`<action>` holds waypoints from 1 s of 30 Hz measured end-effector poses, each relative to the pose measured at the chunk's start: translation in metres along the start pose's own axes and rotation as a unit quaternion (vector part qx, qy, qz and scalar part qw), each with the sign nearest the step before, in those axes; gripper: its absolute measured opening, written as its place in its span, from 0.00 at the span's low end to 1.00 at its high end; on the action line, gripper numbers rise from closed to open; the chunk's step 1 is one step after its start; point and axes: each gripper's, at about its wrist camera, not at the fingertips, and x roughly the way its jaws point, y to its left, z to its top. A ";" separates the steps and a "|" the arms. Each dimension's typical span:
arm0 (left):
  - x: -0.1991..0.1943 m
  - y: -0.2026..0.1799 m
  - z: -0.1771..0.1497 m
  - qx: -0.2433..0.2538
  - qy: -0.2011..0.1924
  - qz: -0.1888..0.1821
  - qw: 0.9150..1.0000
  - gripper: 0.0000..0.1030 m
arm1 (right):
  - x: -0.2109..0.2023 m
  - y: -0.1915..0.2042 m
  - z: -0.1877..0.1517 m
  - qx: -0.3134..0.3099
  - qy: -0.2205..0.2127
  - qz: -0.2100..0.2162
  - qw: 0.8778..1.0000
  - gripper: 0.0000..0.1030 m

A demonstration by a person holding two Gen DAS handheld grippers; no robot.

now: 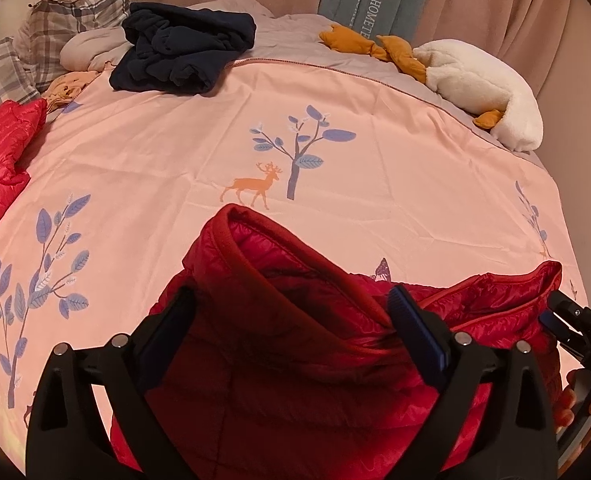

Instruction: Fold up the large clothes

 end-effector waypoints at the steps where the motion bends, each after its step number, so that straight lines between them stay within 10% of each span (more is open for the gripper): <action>1: 0.000 0.000 0.000 0.000 -0.001 0.001 1.000 0.94 | 0.000 0.000 0.000 -0.001 0.000 0.000 1.000 0.89; 30: 0.014 0.021 0.004 -0.018 0.000 0.021 1.000 0.96 | 0.012 -0.013 0.002 0.008 0.000 -0.020 1.000 0.92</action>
